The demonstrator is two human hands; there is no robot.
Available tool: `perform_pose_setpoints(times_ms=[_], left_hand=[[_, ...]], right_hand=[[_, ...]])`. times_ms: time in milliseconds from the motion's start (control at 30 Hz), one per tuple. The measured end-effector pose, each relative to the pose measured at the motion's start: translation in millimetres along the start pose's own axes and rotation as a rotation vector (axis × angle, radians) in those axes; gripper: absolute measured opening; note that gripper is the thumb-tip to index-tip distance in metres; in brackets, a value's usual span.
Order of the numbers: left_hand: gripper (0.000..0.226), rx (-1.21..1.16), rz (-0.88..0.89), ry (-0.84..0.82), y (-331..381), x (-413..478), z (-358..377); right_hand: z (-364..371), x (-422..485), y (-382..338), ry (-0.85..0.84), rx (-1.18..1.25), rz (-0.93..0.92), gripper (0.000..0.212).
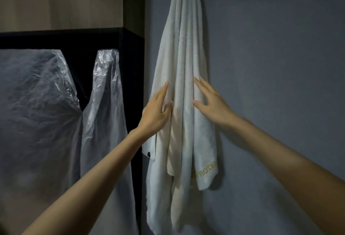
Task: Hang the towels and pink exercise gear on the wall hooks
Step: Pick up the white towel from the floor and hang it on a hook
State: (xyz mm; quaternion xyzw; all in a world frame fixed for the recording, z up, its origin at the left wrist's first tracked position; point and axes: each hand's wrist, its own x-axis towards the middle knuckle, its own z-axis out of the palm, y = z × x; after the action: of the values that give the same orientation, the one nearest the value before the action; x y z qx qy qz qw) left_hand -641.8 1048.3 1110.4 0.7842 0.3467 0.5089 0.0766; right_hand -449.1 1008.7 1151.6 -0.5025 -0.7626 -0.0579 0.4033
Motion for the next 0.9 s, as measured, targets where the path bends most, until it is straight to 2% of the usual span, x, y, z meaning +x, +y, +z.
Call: perform_pose_setpoints(times_ms=[167, 367, 667, 900], left_hand=[[0.059, 0.241, 0.114, 0.070, 44.2, -38.6, -12.5], [0.056, 0.552, 0.165, 0.036, 100.4, -105.5, -9.3], [0.056, 0.560, 0.162, -0.139, 198.1, -255.4, 3.9], [0.060, 0.584, 0.114, -0.247, 233.6, -343.0, 4.9]], right_hand=[[-31.3, -66.7, -14.5, 0.020, -0.096, -0.032, 0.064], [-62.2, -164.6, -27.9, 0.018, -0.181, -0.027, 0.061], [-108.3, -331.1, -54.1, -0.043, -0.199, 0.034, 0.058], [-121.7, -419.6, -78.7, -0.087, -0.173, 0.077, 0.054]])
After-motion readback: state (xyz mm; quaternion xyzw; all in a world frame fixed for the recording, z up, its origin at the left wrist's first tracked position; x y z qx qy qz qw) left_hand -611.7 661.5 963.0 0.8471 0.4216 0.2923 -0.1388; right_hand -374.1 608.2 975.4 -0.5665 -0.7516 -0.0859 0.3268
